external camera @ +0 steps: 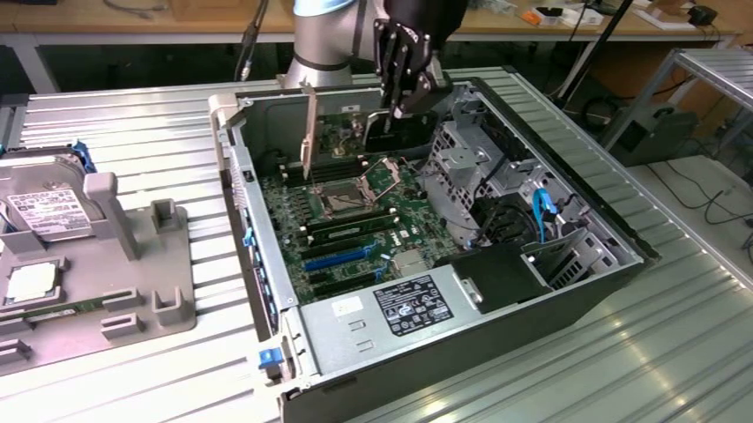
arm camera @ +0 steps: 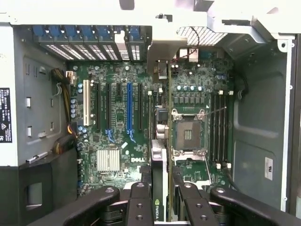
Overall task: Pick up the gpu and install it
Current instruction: 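Insert the gpu into the slot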
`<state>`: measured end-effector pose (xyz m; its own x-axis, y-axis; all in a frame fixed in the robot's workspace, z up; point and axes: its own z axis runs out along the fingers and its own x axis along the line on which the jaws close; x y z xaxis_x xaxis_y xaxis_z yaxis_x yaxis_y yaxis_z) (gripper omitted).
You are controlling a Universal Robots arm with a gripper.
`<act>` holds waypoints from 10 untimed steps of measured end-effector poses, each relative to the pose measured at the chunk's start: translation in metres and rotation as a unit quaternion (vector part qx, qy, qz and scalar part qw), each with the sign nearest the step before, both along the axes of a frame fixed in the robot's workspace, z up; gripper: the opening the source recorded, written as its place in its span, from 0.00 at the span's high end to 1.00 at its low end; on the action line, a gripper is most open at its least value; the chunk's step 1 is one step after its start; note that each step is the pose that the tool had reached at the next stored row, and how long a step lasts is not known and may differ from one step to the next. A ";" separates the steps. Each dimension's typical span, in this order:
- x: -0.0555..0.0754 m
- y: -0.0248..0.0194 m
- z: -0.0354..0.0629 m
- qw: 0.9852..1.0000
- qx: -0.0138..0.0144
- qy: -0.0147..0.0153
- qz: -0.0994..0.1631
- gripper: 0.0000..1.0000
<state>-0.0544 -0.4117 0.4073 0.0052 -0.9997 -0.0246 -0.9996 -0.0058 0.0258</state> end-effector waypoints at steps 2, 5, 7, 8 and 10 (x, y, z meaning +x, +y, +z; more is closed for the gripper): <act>0.000 0.0000 -0.0068 1.000 0.000 0.000 0.000 0.73; -0.002 0.0000 -0.0162 1.000 -0.001 0.000 0.000 0.73; -0.003 0.0000 -0.0229 1.000 -0.001 0.000 0.000 0.73; -0.004 -0.0003 -0.0260 1.000 -0.001 0.000 0.000 0.73; -0.005 -0.0004 -0.0319 1.000 -0.001 0.000 0.000 0.73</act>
<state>-0.0598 -0.4121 0.3754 0.0052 -0.9997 -0.0227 -0.9996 -0.0058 0.0259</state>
